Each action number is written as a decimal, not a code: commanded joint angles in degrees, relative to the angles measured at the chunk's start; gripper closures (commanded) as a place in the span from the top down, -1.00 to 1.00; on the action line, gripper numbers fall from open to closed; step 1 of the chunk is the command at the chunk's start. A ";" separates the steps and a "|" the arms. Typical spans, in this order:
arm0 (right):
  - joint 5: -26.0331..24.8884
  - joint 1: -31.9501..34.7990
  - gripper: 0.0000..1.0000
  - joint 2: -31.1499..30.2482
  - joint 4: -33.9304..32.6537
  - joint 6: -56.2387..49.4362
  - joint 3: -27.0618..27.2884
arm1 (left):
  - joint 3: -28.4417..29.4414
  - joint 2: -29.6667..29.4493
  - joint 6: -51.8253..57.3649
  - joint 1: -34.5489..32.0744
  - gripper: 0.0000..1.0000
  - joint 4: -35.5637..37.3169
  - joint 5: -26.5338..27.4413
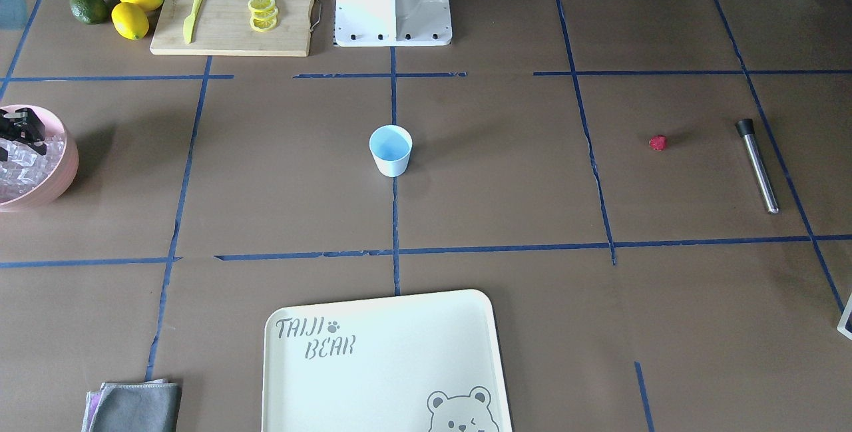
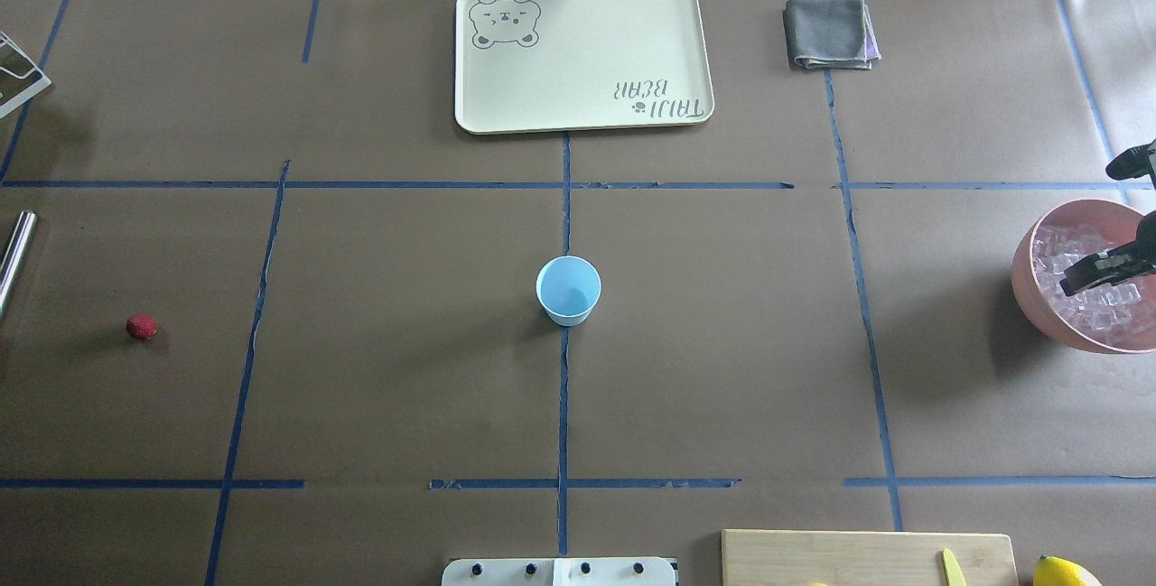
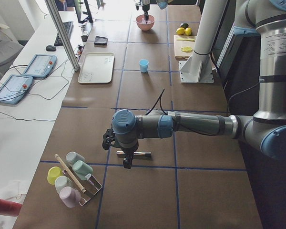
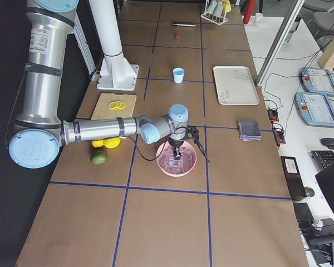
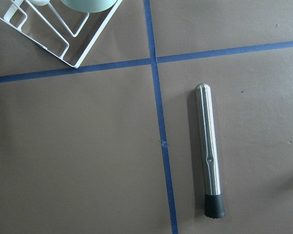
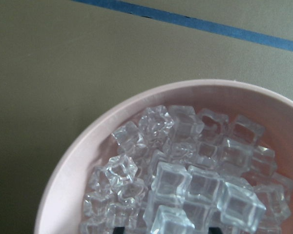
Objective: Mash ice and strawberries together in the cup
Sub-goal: 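Lower the right gripper into the bowl and grasp an ice cube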
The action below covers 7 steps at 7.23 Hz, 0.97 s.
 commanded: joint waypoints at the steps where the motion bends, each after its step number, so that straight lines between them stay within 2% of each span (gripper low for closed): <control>1: -0.02 -0.02 -0.23 0.07 0.00 0.09 -0.12 | 0.04 0.00 0.00 0.00 1.00 0.00 0.00; 3: 0.06 -0.02 -0.89 0.42 0.00 0.09 -0.21 | 0.13 0.00 0.09 0.00 1.00 0.00 0.00; 5: 0.06 0.06 -0.97 0.60 0.00 0.00 0.31 | 0.13 0.00 0.09 0.00 1.00 0.00 -0.09; 7: 0.85 1.64 -1.00 0.77 -0.87 0.17 4.77 | 0.13 0.00 0.09 0.00 1.00 0.00 -0.09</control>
